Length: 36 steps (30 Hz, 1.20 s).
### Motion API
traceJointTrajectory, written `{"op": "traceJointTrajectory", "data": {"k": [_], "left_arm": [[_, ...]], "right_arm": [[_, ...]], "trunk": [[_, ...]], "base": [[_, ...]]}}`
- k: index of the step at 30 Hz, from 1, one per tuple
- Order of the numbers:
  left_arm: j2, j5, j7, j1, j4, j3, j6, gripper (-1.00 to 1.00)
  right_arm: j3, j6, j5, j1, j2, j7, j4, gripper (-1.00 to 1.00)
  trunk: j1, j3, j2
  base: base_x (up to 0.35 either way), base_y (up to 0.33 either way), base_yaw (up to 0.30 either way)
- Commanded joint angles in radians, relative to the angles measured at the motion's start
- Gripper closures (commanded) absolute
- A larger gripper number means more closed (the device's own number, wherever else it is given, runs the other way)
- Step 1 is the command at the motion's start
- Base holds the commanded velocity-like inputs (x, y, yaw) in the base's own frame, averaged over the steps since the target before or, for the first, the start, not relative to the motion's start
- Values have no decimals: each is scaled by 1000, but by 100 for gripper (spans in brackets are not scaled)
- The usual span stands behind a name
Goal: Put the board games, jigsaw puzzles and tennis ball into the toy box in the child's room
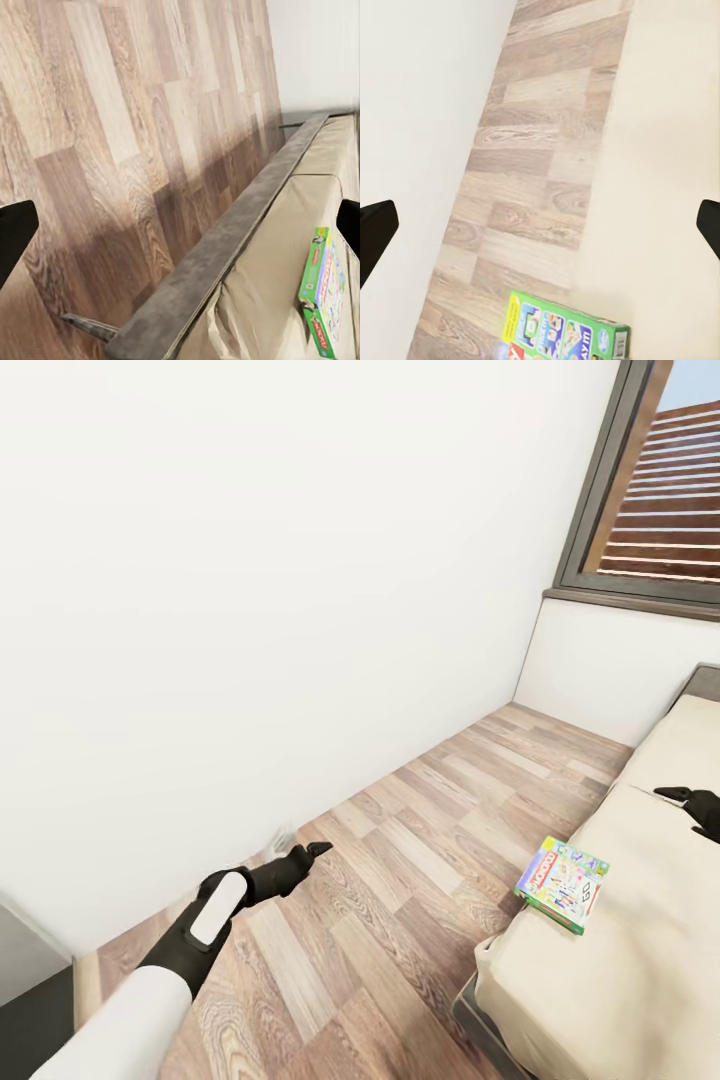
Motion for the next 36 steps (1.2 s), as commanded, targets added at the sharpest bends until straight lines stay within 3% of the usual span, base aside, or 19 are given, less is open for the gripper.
{"op": "traceJointTrajectory", "data": {"k": [1,2,4,7,9,15,25,36], "left_arm": [[0,-19,-51,-8,32,1,-15,-100],[0,-19,-51,-8,32,1,-15,-100],[-1,-50,-136,-21,87,1,-41,-100],[-1,-63,-172,-27,110,1,-51,-100],[-1,-81,-228,-36,144,1,-65,-100],[-1,-100,-290,-45,180,1,-81,-100],[2,-109,-328,-50,200,1,-89,-100],[5,-110,-336,-51,205,1,-90,-100]], "right_arm": [[-7,4,4,18,0,6,-34,-100],[-7,4,4,18,0,6,-34,-100],[-8,1,5,57,-2,7,-109,-100],[-9,1,7,76,-4,4,-146,-100],[-9,0,14,104,-9,-13,-211,-100],[-4,1,45,135,-21,-66,-285,-100],[-1,11,105,151,-31,-107,-324,-100],[1,15,121,154,-33,-115,-333,-100]], "trunk": [[0,-1,0],[0,-1,0],[0,-1,0],[0,-1,0],[0,-1,0],[0,-1,0],[0,-1,0],[0,-1,0]], "base": [[0,0,-78],[0,0,-78],[0,0,-131],[0,0,-164],[0,0,-203],[0,0,-234],[0,0,-266],[0,0,-278]]}}
